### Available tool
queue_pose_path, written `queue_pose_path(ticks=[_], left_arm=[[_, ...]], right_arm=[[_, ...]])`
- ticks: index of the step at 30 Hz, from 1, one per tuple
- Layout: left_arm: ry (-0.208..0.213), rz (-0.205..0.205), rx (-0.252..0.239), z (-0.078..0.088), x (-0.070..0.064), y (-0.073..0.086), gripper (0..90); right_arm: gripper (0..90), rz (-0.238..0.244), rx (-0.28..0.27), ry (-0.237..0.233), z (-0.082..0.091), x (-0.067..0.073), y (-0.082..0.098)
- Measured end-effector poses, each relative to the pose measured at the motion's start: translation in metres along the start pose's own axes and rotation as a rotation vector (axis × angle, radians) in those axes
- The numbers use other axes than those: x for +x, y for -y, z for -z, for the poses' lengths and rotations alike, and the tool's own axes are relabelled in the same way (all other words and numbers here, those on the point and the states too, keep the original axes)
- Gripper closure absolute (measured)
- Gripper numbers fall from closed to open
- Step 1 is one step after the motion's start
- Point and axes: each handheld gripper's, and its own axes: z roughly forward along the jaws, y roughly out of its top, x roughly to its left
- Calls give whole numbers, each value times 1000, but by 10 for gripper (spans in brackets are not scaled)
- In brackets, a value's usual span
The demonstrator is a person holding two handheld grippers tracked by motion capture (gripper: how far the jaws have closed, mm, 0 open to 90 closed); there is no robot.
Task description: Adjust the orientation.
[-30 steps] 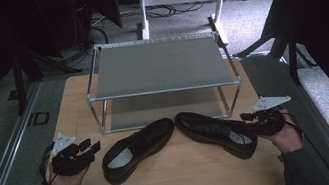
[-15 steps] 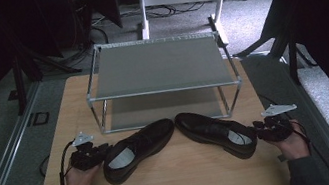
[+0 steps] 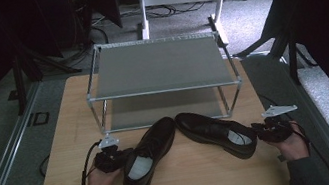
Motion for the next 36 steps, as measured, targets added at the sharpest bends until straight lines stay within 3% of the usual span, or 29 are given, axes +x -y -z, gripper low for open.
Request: queue_pose_path(ticks=[3, 8, 11, 13, 17, 19, 20, 21, 27, 29, 30, 36], left_arm=[[-16, -11, 5, -2, -12, 0, 825], [4, -24, 9, -7, -29, 2, 834], [41, -33, 17, -11, -39, 3, 830], [72, -38, 15, -17, -50, 3, 825], [83, -53, 16, -21, -58, 2, 817], [121, -74, 22, -32, -73, -1, 811], [121, -74, 22, -32, -73, -1, 811], [139, -89, 24, -38, -82, -3, 808], [186, -132, 36, -56, -108, -10, 798], [186, -132, 36, -56, -108, -10, 795], [213, -143, 40, -63, -116, -12, 795], [241, -168, 55, -71, -127, -17, 768]], right_arm=[[736, -8, -7, 0, 0, 1, 1], [779, -17, -12, -15, 1, 2, 1], [803, -8, -13, -21, 3, 6, 1], [804, -6, -12, -52, 6, 8, 3], [816, -18, -21, -69, 7, 9, 6], [835, -17, -24, -76, 8, 10, 7], [839, -17, -23, -75, 8, 11, 7], [840, -12, -21, -78, 8, 12, 7], [843, -12, -24, -83, 9, 14, 9], [843, -12, -26, -82, 9, 14, 9], [846, -12, -26, -82, 9, 14, 9], [876, -17, -34, -79, 9, 17, 11]])
